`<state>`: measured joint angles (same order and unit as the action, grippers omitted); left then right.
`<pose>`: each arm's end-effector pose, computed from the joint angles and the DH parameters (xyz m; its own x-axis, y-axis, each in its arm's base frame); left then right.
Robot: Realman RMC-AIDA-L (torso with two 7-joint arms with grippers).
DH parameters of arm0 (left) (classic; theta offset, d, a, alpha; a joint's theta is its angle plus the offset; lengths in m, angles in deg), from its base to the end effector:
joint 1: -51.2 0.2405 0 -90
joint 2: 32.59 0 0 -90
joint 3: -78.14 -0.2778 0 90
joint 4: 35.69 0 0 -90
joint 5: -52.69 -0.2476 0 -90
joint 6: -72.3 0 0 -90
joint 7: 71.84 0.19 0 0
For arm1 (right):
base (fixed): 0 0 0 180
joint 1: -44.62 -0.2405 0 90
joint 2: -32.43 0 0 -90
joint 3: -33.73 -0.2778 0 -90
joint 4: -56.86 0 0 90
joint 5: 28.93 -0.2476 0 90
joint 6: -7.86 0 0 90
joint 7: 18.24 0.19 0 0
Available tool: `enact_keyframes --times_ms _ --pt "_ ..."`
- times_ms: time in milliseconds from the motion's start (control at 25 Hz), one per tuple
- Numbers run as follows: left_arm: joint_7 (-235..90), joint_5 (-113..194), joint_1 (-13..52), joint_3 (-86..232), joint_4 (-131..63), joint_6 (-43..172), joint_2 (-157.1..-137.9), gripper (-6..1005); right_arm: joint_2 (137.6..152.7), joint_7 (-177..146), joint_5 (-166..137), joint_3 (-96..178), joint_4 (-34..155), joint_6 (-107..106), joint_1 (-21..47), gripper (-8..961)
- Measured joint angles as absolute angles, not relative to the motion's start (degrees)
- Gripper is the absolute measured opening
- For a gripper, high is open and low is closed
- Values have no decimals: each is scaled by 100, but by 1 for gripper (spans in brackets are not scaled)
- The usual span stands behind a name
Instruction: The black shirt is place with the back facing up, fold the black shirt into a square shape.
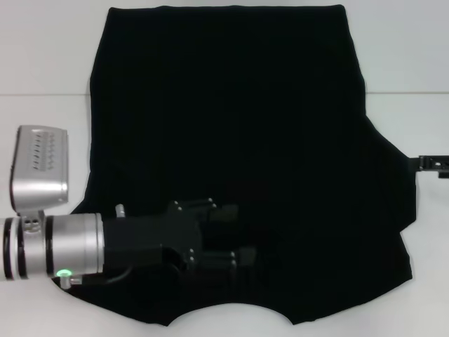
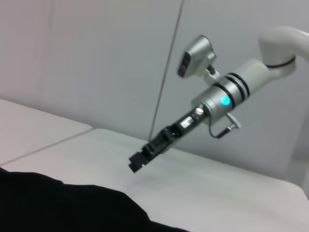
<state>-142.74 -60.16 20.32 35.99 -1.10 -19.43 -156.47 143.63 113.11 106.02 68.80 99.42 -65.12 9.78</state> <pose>-0.2476 0.3592 -0.0991 0.7912 0.2538 0.5564 0.3369 -0.9402 -0.0502 0.3584 0.4551 0.0434 0.3191 -0.8138 -0.4857 -0.9415 -0.2136 -0.2607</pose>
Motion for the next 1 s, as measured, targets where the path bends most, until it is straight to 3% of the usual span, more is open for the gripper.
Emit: enact_keyframes --times_ms 720,1000 --pt "-14071 -6291 1908 3235 -100 -1706 -15652 806 14429 11539 10892 7045 9200 -5727 776 914" --pt "-14101 -6261 1922 3295 -52 -1657 -15637 806 14520 11553 10896 7153 9163 -5519 758 907"
